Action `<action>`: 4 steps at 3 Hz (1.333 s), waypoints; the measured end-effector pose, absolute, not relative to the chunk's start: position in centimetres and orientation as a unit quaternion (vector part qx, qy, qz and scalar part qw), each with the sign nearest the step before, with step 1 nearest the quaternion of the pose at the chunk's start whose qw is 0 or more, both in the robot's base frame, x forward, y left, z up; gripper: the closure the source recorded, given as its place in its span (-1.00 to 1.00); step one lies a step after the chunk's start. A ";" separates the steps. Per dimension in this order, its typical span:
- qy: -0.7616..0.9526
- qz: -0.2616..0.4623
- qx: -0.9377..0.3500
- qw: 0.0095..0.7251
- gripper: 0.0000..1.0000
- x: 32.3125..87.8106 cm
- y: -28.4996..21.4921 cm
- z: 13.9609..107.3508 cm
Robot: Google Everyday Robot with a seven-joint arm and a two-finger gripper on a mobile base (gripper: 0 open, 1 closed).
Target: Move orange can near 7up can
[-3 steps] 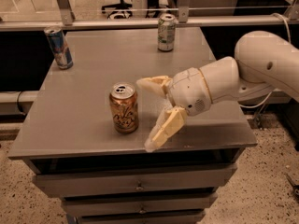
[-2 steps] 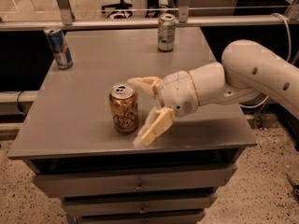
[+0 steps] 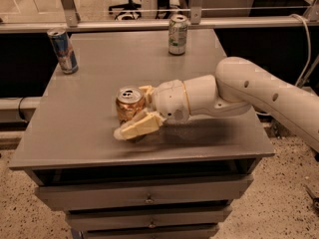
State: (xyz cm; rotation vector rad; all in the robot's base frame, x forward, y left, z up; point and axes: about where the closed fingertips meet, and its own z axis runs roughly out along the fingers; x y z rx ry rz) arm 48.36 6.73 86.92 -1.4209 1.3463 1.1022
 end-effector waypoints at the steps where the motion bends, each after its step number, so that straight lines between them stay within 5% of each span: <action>1: 0.546 0.430 -0.562 0.447 0.10 50.4 6.0 87.1; 3: 0.556 0.394 -0.554 0.478 1.00 54.1 2.2 89.4; 4: 0.555 0.394 -0.555 0.478 1.00 54.1 2.2 89.4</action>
Offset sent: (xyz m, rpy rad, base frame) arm 0.1099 -0.1144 0.0514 -0.0165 -0.1428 -0.2331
